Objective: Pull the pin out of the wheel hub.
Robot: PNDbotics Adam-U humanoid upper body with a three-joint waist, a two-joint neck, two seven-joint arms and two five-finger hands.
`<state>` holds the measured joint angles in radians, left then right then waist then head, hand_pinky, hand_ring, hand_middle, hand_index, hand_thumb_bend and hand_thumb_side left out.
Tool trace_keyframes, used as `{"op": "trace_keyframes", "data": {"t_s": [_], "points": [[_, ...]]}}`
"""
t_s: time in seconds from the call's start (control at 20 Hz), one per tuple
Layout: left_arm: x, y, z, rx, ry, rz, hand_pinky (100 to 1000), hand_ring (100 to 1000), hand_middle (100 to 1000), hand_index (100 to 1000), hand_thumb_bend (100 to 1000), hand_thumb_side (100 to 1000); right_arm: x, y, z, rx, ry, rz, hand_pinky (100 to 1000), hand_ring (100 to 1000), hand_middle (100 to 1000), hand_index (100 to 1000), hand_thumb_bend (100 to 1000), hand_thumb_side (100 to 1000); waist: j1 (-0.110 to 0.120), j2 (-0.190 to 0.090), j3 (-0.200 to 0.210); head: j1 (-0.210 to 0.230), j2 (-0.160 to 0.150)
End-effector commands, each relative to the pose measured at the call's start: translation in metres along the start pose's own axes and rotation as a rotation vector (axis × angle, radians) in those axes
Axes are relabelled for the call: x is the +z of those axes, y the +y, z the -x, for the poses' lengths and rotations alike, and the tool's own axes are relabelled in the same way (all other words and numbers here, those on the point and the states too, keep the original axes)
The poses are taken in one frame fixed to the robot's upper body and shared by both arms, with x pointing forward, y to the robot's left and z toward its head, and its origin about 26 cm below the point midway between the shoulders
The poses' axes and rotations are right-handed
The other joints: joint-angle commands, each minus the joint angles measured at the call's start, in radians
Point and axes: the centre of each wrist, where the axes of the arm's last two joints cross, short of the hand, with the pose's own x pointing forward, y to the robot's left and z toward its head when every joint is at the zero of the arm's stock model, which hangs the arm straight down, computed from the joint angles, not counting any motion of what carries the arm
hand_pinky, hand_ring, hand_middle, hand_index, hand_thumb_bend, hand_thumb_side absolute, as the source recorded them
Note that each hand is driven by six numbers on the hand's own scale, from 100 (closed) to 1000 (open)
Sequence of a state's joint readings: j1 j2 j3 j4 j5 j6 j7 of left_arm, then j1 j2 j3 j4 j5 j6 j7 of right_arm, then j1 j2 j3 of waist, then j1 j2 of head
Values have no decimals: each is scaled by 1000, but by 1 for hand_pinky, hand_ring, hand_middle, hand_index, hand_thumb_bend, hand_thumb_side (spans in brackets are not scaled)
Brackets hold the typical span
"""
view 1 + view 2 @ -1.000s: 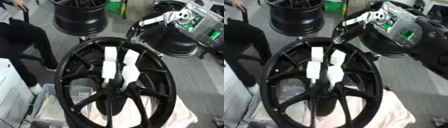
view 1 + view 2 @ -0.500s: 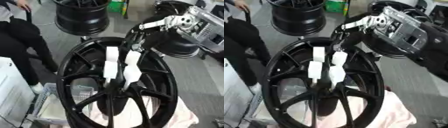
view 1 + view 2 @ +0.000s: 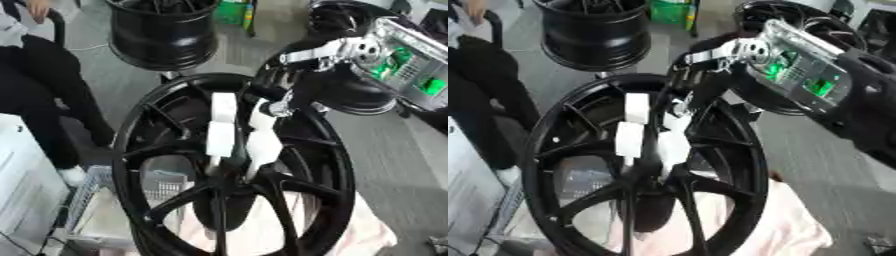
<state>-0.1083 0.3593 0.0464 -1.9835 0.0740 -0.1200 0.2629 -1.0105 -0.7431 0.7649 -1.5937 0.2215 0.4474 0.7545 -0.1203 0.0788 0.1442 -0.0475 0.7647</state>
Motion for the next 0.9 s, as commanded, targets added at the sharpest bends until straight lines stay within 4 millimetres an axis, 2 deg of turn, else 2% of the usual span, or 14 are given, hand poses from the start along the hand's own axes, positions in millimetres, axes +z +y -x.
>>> {"op": "trace_keyframes", "data": {"t_s": [0.05,0.35,0.55,0.9], "points": [[-3,0,-6,3,-24,12,761,916,736,806,104,709,6,-7,5,0,44,17,857,874,828,913,267,505,6,-8,1,-2,5],[-4,-1,-6,8,-29,19,762,917,736,806,103,708,0,-4,11,8,48,20,864,889,844,917,268,557,4,-4,4,-4,5],[-3,-1,-6,12,-29,22,762,918,737,806,104,708,-4,-2,18,20,59,27,867,902,852,919,306,582,3,-2,7,-5,2],[-4,-2,-6,18,-30,27,763,919,737,806,103,709,-12,2,33,11,93,43,867,899,848,920,296,580,4,5,11,-9,-2]]}}
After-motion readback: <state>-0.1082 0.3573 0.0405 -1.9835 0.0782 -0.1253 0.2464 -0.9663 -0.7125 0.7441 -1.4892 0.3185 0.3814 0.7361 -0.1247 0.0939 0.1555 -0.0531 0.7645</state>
